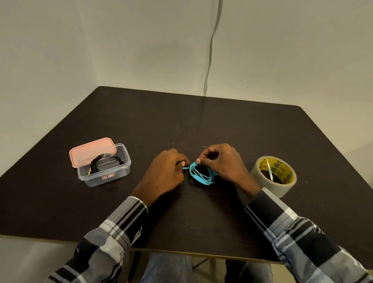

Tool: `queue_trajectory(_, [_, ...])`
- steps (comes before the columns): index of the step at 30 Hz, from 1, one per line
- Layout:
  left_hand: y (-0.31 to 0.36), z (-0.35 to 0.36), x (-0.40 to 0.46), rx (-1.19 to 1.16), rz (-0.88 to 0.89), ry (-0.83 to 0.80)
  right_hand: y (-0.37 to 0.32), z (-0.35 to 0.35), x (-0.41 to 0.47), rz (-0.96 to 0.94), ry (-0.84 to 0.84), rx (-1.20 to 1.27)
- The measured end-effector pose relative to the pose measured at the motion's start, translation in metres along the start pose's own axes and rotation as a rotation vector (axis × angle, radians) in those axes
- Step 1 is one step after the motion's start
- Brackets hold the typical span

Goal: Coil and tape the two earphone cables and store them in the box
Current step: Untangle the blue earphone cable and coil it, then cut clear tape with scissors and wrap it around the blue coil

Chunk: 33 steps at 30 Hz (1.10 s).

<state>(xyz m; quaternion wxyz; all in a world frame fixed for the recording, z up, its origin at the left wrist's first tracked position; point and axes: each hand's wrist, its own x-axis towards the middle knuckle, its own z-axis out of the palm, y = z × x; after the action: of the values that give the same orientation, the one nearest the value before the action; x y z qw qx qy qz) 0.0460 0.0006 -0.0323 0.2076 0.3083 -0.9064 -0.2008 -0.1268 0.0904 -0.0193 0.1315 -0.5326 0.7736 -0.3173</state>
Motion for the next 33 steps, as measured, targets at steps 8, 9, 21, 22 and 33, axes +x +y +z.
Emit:
queue_trajectory(8, [0.004, -0.005, 0.007, -0.105, -0.071, 0.028, -0.007, -0.011, -0.001, -0.005, 0.060, 0.125])
queue_trajectory(9, [0.003, -0.007, 0.010, -0.121, -0.081, 0.039, -0.009, -0.016, -0.001, -0.002, 0.076, 0.150])
queue_trajectory(21, [0.040, -0.009, 0.036, -0.263, 0.020, 0.078, 0.023, -0.132, -0.049, 0.219, 0.213, -0.036])
queue_trajectory(22, [0.043, -0.008, 0.037, -0.271, 0.026, 0.072, 0.028, -0.134, -0.052, 0.255, 0.167, -0.088])
queue_trajectory(33, [0.091, 0.012, 0.045, -0.326, 0.106, -0.036, 0.052, -0.119, -0.061, 0.386, 0.015, -0.346])
